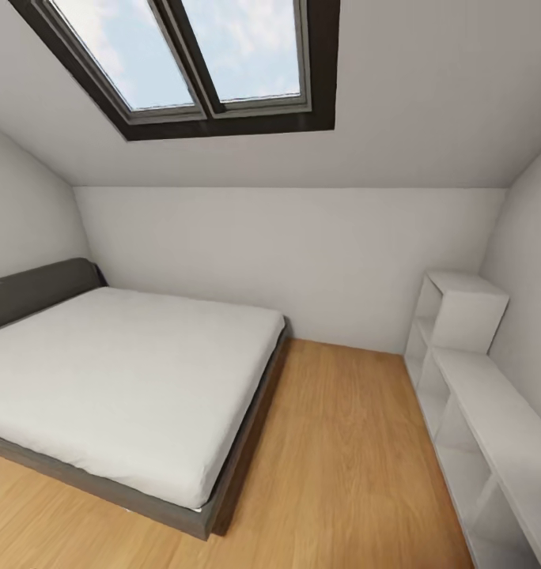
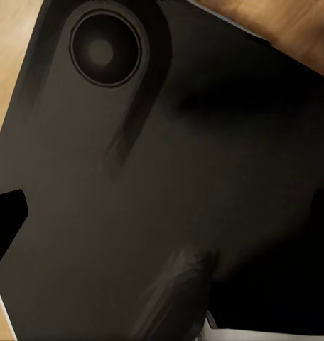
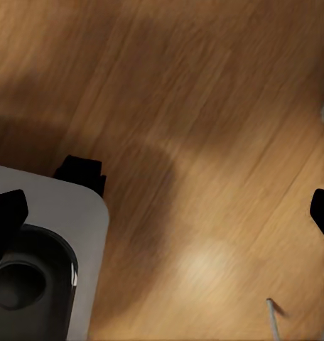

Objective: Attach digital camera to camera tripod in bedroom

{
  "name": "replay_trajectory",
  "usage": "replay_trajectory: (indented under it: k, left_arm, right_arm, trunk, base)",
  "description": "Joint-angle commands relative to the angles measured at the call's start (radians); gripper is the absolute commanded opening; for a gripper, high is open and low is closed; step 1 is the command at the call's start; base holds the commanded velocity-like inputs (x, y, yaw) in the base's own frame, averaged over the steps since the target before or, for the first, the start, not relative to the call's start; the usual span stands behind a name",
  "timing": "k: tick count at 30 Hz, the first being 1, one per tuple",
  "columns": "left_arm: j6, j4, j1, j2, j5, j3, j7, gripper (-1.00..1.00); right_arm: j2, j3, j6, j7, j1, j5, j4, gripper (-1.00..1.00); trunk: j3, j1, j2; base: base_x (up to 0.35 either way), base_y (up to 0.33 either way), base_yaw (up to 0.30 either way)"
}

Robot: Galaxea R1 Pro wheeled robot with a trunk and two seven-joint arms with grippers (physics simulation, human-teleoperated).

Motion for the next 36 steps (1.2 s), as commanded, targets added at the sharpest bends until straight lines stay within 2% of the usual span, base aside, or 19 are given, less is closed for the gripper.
replay_trajectory:
  k: [1,36]
  left_arm:
    - [-0.001,-0.001,0.000,0.000,0.005,0.000,0.000,1.00]
    - [-0.002,-0.002,0.000,0.000,0.013,0.003,0.000,1.00]
  right_arm:
    - [-0.001,-0.008,-0.005,0.001,-0.001,0.006,0.003,1.00]
    - [-0.001,-0.007,-0.008,0.001,-0.001,0.006,0.003,1.00]
  trunk:
    - [-0.001,0.000,0.000]
    - [-0.001,0.000,0.000]
  base:
    - [0.155,-0.107,0.242]
    - [0.017,-0.012,0.273]
